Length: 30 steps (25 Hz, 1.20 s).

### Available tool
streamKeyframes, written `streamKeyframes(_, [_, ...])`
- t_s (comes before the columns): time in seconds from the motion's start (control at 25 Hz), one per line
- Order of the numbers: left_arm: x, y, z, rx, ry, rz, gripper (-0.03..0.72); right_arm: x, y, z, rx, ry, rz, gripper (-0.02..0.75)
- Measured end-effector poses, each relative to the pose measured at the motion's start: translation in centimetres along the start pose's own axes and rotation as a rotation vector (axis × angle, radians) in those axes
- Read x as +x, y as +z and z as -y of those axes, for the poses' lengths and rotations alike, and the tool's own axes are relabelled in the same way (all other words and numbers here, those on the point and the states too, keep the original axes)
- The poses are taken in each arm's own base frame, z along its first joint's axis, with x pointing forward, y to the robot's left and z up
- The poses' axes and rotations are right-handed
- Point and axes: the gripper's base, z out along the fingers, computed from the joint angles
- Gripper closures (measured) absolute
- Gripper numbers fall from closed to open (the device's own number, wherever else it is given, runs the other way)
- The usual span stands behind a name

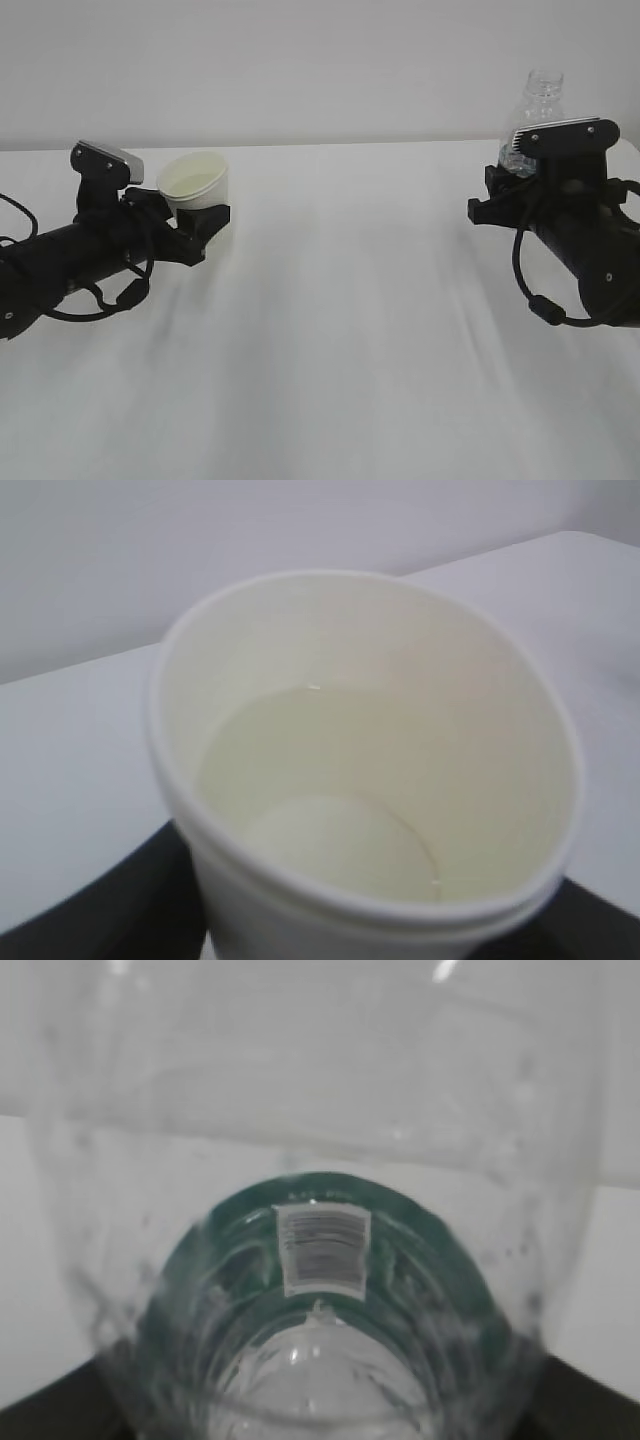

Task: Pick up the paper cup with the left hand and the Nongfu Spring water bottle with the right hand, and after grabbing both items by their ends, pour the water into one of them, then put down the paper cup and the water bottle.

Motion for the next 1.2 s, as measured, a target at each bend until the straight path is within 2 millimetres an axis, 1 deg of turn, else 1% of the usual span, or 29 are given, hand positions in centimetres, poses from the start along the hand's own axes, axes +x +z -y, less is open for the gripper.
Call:
streamKeyframes(0.36, [-0.2,-0.6,-2.2,-0.122,-0.024,0.021,0.212,0.0,0.0,0.0,0.000,0.000,0.000,0.288])
streamKeyframes(0.84, [-0.3,-1.0,-4.0,-0.314,-0.022,0.042,0.212,0.0,0.0,0.0,0.000,0.000,0.000,0.288])
streamKeyframes(1.2, [-0.4,-1.2,-4.6,-0.392,0.004,0.042,0.216,0.0,0.0,0.0,0.000,0.000,0.000,0.288])
